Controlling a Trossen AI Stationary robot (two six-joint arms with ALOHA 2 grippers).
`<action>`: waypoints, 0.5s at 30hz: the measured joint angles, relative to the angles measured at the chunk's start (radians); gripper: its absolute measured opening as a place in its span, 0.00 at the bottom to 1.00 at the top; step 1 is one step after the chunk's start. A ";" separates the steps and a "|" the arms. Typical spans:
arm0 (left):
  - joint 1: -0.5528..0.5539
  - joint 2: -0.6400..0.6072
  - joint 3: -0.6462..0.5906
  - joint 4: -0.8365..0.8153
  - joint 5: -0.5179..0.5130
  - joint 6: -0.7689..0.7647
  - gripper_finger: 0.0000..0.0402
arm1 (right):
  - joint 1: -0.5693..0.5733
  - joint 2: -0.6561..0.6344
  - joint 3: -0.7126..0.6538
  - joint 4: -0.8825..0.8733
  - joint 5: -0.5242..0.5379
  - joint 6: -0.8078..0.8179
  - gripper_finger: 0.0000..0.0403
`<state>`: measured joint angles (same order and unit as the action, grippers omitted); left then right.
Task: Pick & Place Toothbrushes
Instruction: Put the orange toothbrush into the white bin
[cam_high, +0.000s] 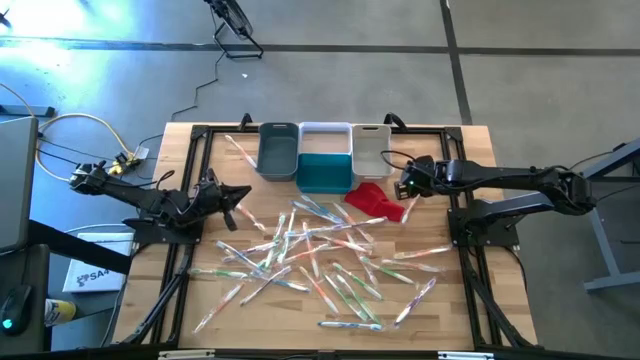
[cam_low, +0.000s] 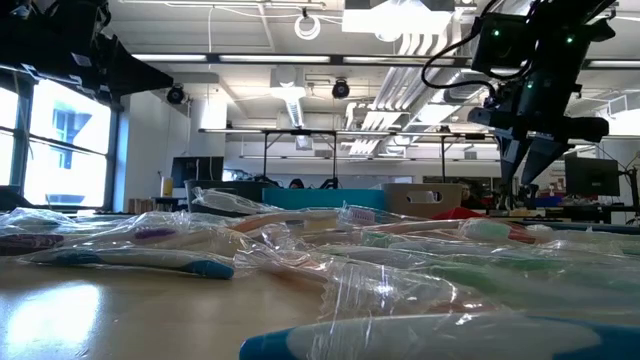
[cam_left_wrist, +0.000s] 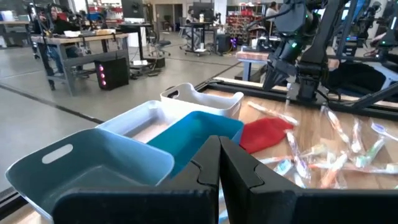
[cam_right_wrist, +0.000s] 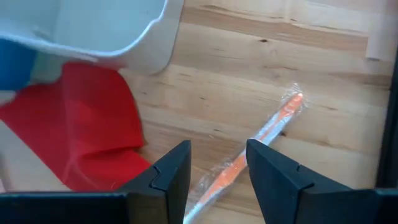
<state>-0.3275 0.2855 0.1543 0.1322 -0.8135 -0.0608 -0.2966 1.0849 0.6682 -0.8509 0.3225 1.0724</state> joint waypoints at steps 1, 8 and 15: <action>0.000 0.000 0.000 0.000 0.000 0.000 0.00 | 0.000 0.000 0.000 0.007 0.000 0.019 0.37; 0.000 0.000 0.000 0.000 0.000 0.003 0.00 | 0.000 0.000 0.000 0.018 0.000 0.028 0.37; 0.000 0.000 0.000 0.000 -0.005 0.003 0.00 | 0.000 0.000 0.000 0.018 0.062 0.023 0.37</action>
<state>-0.3275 0.2855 0.1543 0.1318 -0.8185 -0.0578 -0.2966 1.0851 0.6682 -0.8332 0.3846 1.0958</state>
